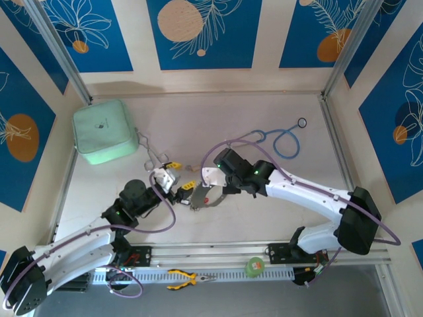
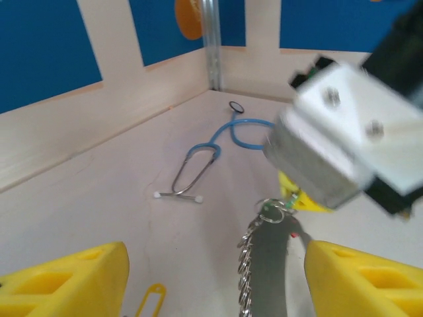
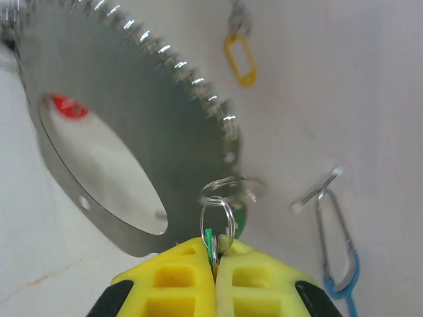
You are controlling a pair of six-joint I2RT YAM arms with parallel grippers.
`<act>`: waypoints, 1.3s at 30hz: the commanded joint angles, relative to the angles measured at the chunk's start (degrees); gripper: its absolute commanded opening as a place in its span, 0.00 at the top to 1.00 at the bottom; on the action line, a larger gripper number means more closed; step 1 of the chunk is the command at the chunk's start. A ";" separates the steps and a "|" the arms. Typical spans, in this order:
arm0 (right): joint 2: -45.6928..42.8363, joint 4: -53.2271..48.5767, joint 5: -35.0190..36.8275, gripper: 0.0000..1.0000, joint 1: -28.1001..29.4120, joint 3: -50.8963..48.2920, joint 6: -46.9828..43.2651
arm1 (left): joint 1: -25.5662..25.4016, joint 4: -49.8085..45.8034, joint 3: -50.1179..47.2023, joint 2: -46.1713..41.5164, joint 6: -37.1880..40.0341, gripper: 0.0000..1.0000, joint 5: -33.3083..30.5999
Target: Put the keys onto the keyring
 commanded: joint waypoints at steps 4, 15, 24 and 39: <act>2.76 -9.41 4.96 1.00 -0.55 -3.06 2.12 | 0.00 -2.53 0.84 -0.37 -1.85 0.28 -6.29; 6.47 -21.73 1.31 1.00 -6.60 -5.04 5.44 | 0.66 -6.32 2.93 1.66 -3.78 0.25 -10.25; 9.28 -27.12 -5.17 0.80 -10.07 -7.44 9.11 | 1.63 -10.16 6.33 5.57 -5.75 0.21 -11.85; -3.49 1.96 -26.88 0.69 -14.56 -5.05 35.56 | 2.79 -21.03 13.21 13.73 -15.82 0.16 -10.32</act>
